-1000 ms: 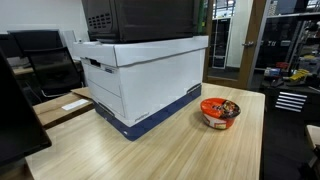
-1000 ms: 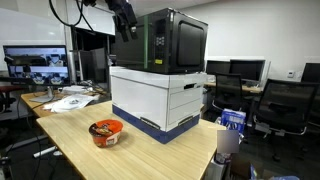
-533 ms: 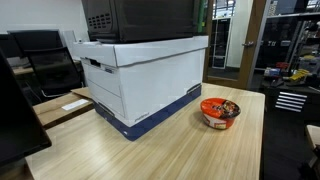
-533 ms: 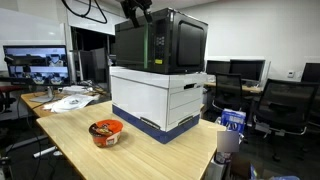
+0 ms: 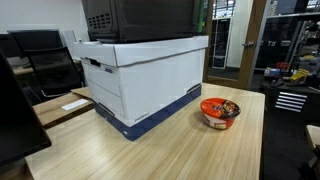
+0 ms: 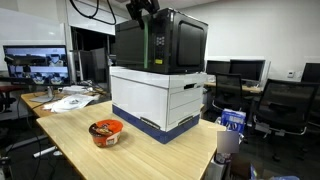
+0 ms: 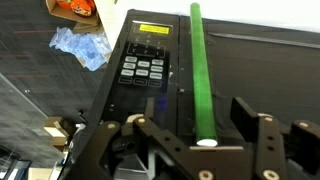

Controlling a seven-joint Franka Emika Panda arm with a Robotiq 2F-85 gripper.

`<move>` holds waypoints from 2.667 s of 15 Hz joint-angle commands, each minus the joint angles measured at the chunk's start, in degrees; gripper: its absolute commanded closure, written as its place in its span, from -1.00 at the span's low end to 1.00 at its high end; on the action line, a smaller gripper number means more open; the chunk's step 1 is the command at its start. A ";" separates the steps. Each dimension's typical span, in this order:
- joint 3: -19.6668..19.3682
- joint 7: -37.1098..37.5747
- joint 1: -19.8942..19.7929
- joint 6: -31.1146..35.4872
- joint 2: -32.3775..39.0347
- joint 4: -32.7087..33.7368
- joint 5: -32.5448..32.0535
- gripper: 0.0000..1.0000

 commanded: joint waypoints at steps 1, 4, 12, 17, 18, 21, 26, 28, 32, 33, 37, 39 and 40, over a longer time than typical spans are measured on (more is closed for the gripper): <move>-1.03 -2.80 0.48 0.62 0.92 1.06 2.91 0.05; -1.17 -1.30 0.36 1.56 0.36 0.47 3.43 0.46; -0.28 6.09 -0.01 -0.54 -0.59 -0.06 5.73 0.86; 2.50 17.46 -1.96 1.35 -4.21 -4.79 -0.87 0.86; 3.21 18.25 -1.99 1.19 -6.55 -7.11 -2.27 0.87; 5.65 24.64 -3.26 5.65 -8.83 -11.38 -6.78 0.87; 8.31 33.46 -5.35 4.79 -9.59 -12.29 -9.26 0.87; 9.69 35.15 -5.98 4.42 -10.76 -13.75 -10.84 0.87; 10.47 34.94 -5.89 0.25 -12.72 -14.17 -10.45 0.16; 10.69 35.19 -5.95 -0.84 -13.01 -14.02 -10.55 0.14; 11.62 36.13 -5.40 -4.56 -12.85 -13.99 -10.35 -0.37; 11.83 35.45 -5.04 -7.26 -12.43 -13.07 -10.23 -0.63; 11.91 34.76 -4.87 -10.08 -11.95 -11.84 -10.31 -0.77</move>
